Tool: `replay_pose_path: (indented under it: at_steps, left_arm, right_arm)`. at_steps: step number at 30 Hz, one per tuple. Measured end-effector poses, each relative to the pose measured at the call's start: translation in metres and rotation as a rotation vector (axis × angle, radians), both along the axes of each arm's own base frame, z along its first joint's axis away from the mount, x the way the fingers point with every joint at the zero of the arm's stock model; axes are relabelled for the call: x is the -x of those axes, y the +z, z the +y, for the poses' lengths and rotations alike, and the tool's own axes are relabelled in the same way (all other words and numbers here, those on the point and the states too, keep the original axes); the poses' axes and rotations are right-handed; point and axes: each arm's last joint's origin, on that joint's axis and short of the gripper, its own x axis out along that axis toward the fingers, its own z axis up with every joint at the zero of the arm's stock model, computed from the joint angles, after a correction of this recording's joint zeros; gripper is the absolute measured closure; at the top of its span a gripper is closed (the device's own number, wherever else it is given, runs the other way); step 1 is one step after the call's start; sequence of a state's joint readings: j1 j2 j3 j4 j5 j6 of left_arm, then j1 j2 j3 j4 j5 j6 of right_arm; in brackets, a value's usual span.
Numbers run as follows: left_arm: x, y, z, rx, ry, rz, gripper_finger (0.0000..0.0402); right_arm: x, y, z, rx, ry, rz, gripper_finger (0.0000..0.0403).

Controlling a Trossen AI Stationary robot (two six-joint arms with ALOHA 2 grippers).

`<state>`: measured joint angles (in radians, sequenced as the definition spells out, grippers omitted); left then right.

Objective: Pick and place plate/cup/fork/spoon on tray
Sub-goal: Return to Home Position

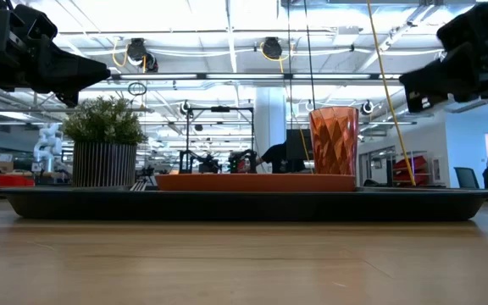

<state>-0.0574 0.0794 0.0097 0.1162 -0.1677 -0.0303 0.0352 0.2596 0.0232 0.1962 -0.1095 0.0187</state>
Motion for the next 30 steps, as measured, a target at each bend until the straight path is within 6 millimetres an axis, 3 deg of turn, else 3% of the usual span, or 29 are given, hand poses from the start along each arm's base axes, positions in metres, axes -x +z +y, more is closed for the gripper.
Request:
replay_pose_path:
  at_steps: [7,17,30]
  left_arm:
    - [0.000,0.000,0.000,0.000,0.000,-0.001,0.0321]
    - [0.000,0.000,0.000,0.000,0.000,0.000,0.0321]
    - [0.000,-0.001,0.000,-0.001,0.000,0.009,0.0321]
  right_arm:
    - [0.003,-0.008,-0.001,-0.053,0.046,0.091,0.0403]
    - [0.014,0.002,-0.008,-0.043,-0.048,-0.023,0.0403]
    - [0.015,0.002,-0.008,-0.076,-0.055,-0.016,0.0403]
